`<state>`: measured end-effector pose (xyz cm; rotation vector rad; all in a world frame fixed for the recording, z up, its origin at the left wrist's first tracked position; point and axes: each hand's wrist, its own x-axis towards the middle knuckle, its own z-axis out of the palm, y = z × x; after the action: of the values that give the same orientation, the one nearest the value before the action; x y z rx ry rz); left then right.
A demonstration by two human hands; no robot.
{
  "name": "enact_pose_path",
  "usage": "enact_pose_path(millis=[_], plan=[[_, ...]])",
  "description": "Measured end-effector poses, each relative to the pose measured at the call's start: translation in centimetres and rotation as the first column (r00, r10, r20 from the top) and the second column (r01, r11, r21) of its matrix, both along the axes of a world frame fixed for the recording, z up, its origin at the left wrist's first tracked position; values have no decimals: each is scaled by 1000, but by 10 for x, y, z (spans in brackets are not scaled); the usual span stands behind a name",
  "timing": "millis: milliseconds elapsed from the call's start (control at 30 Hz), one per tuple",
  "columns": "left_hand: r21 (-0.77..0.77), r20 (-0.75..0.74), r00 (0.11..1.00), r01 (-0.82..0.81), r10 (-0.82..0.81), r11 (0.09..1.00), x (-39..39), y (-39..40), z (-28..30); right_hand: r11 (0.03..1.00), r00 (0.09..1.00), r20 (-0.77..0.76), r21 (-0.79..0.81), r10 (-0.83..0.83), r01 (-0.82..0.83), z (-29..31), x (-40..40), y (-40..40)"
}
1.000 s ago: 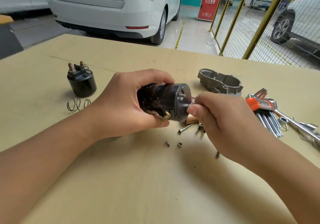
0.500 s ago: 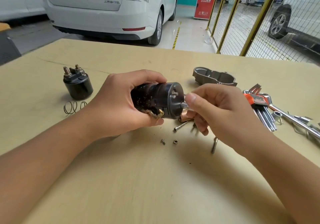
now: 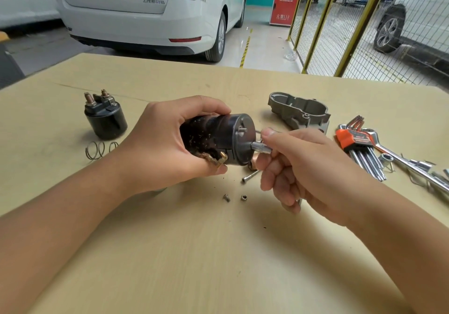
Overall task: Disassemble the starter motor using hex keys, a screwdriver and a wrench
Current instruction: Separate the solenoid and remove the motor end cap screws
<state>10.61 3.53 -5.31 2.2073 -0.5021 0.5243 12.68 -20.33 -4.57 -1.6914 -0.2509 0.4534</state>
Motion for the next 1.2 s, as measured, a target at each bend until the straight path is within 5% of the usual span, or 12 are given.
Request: enact_pose_path(millis=[133,233,433,700,933,1067,1200], plan=[[3,6,1000,0,0,1000,0,0,0,999,998,57,-37,2,0,-1,0,0],[10,9,1000,4,-4,1000,0,0,0,992,972,237,-123,3,27,-3,1,-2],[11,16,1000,6,-6,1000,0,-1,1,920,723,687,-328,77,213,-7,4,-6],[16,17,1000,3,-3,1000,-1,-1,1,991,937,339,126,-81,40,-12,7,-3],[14,15,1000,5,-5,1000,-2,-1,2,996,980,193,-64,-54,67,-10,4,0],[14,14,1000,5,-6,1000,-2,-2,1,994,973,232,-102,-25,50,-7,3,0],[15,16,1000,-5,4,1000,-1,-2,1,992,902,430,-83,-48,92,-10,6,-3]])
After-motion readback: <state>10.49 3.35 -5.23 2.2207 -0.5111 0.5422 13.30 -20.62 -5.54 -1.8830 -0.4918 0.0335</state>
